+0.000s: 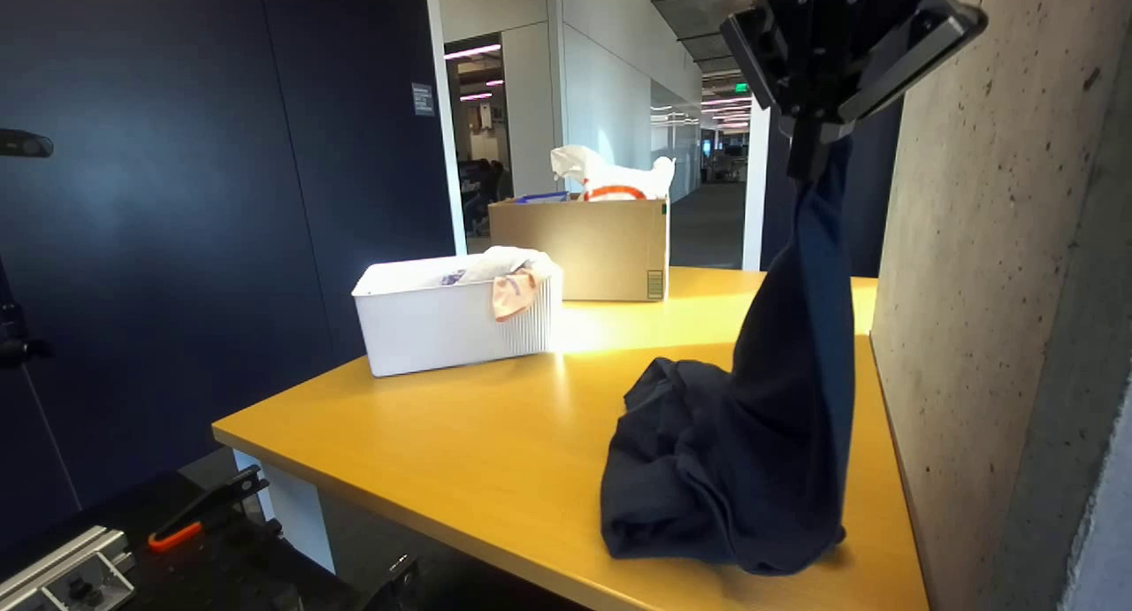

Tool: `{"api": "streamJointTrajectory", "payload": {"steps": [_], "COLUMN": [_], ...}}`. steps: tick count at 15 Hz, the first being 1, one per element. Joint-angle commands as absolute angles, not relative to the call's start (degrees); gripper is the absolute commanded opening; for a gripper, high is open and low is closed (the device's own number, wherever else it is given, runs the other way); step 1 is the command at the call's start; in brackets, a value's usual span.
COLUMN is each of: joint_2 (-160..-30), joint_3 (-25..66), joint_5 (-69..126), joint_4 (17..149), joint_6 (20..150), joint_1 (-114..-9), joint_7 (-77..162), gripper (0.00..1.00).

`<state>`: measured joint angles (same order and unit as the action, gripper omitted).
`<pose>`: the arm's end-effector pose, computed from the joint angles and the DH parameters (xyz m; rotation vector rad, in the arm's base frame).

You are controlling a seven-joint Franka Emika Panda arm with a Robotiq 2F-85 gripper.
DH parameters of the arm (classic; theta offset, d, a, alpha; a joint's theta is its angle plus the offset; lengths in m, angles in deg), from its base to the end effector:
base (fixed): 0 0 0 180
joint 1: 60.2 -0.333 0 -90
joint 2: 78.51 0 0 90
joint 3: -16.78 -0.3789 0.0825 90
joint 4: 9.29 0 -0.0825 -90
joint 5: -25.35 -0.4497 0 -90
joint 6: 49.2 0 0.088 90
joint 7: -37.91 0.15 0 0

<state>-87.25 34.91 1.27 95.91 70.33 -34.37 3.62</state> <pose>0.5255 -0.4459 0.4574 -2.8782 0.5121 -0.4289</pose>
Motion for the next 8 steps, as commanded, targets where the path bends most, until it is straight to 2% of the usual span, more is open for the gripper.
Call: {"api": "streamJointTrajectory", "payload": {"steps": [1, 8], "joint_2": [-85.5, -88.6], "joint_3": [32.7, 22.7], "joint_5": [4.9, 9.1], "joint_4": [94.3, 91.1], "joint_6": [65.8, 63.2], "joint_1": [-37.4, -49.1], "joint_7": [3.9, 3.1], "gripper": [0.0, 0.0]}}
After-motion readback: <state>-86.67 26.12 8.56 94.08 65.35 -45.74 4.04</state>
